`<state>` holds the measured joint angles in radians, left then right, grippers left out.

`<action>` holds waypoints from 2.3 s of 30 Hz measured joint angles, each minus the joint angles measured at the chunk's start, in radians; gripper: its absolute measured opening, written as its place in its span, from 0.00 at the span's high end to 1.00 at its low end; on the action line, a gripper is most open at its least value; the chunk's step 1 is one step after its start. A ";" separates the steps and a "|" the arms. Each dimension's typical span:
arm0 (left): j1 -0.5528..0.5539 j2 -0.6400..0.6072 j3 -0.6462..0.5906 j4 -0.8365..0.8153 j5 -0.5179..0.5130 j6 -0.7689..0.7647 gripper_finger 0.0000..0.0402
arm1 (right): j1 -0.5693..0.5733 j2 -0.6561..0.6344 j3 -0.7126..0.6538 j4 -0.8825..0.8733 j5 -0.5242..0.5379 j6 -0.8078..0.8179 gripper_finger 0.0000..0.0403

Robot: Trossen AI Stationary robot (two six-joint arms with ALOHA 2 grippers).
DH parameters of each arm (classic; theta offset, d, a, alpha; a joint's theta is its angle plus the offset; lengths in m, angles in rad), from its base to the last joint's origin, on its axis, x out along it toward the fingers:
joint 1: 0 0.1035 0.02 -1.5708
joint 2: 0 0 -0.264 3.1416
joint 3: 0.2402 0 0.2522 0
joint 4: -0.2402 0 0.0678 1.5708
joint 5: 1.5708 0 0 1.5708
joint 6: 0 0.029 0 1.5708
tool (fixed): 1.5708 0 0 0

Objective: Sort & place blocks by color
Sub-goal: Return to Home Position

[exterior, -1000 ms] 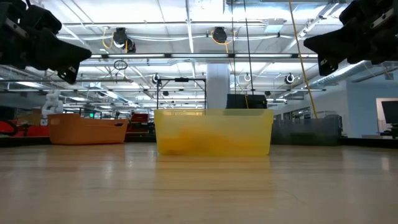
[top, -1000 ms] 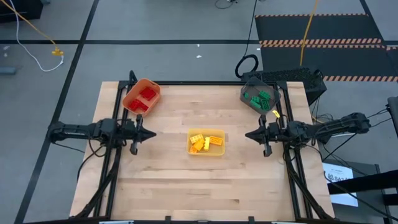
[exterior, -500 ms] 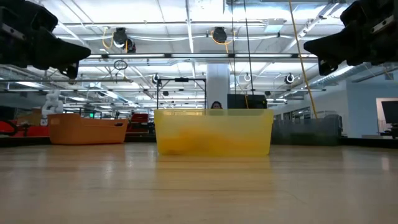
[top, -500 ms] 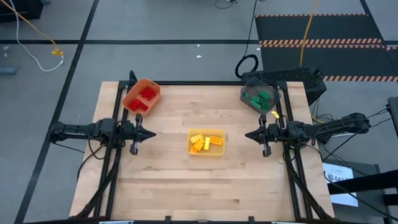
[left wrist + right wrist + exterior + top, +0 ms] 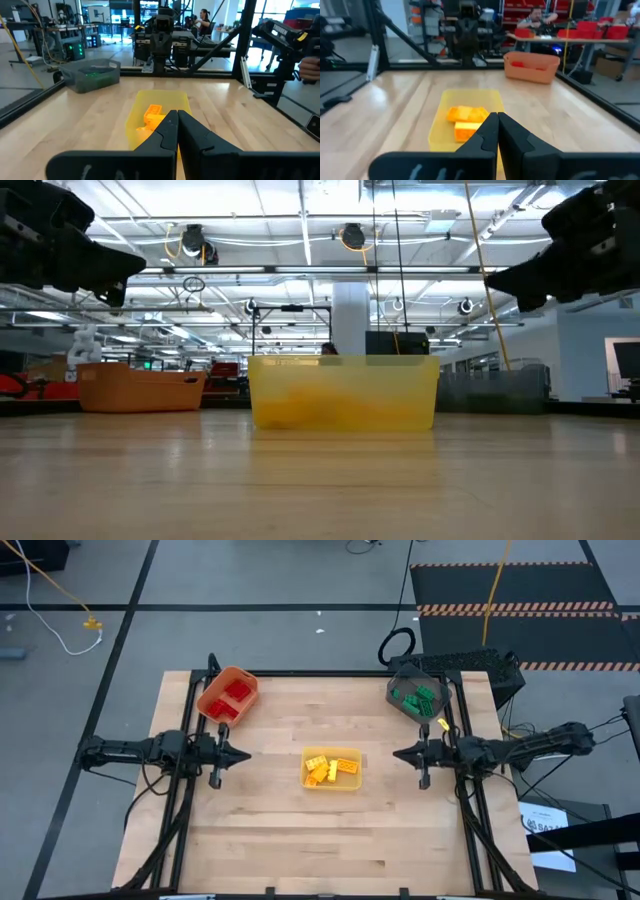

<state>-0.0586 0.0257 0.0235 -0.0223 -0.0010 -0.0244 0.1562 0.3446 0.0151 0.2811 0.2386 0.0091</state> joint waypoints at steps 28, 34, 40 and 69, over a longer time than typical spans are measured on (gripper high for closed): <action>0.000 0.000 -0.002 0.032 -0.002 -0.007 0.99 | 0.000 -0.287 0.000 -0.222 -0.060 0.077 1.00; 0.000 0.000 -0.002 0.032 -0.002 -0.007 0.99 | 0.000 -0.286 0.000 -0.224 -0.060 0.030 1.00; 0.000 0.000 -0.002 0.032 -0.002 -0.006 0.99 | 0.000 -0.286 0.000 -0.223 -0.059 0.031 1.00; 0.000 0.000 -0.001 0.032 -0.001 -0.006 0.99 | 0.000 -0.286 0.000 -0.225 -0.057 0.031 1.00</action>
<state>-0.0585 0.0257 0.0223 0.0101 -0.0021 -0.0303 0.1566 0.0589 0.0151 0.0563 0.1814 0.0402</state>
